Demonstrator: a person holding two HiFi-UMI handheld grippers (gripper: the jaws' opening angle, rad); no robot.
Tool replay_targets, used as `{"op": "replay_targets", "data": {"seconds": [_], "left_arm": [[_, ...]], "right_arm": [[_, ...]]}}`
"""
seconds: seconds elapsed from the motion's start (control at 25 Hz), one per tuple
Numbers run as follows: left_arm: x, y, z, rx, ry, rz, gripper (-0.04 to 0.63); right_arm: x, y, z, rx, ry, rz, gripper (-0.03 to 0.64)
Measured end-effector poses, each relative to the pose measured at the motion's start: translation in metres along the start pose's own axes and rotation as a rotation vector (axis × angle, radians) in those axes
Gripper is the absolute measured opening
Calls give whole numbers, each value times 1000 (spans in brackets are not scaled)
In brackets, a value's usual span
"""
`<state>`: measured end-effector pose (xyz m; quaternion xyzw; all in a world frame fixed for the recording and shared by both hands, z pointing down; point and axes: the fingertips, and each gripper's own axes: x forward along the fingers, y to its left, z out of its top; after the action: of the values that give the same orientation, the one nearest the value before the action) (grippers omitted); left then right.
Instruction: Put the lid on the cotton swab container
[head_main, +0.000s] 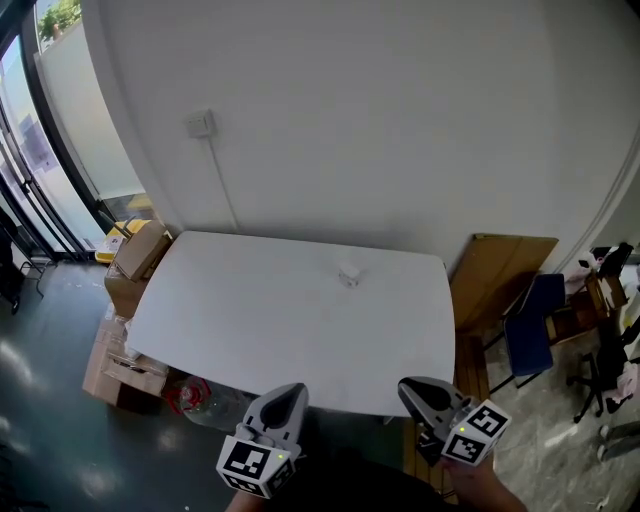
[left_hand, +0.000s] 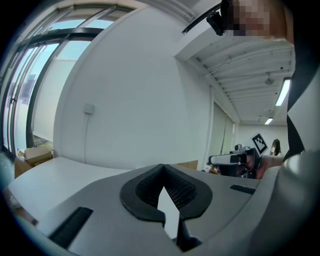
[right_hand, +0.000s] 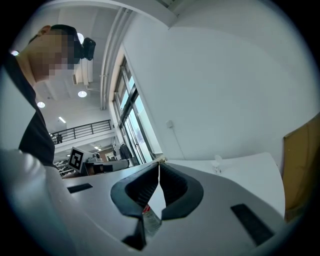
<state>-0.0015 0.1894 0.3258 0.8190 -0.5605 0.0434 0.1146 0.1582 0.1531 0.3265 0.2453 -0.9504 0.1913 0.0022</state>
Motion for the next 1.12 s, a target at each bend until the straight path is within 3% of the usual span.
{"op": "replay_targets", "data": {"seconds": [0.28, 0.52, 0.76, 1.12], "left_arm": [[41, 51, 7, 8, -2, -47, 3], [86, 118, 37, 28, -28, -100, 3], [122, 174, 43, 37, 4, -159, 3], [175, 203, 33, 48, 78, -281, 3]], "right_arm": [[54, -25, 14, -10, -6, -37, 17], [121, -49, 39, -3, -5, -87, 17], [180, -61, 52, -4, 8, -136, 17], [215, -85, 46, 40, 30, -236, 17]]}}
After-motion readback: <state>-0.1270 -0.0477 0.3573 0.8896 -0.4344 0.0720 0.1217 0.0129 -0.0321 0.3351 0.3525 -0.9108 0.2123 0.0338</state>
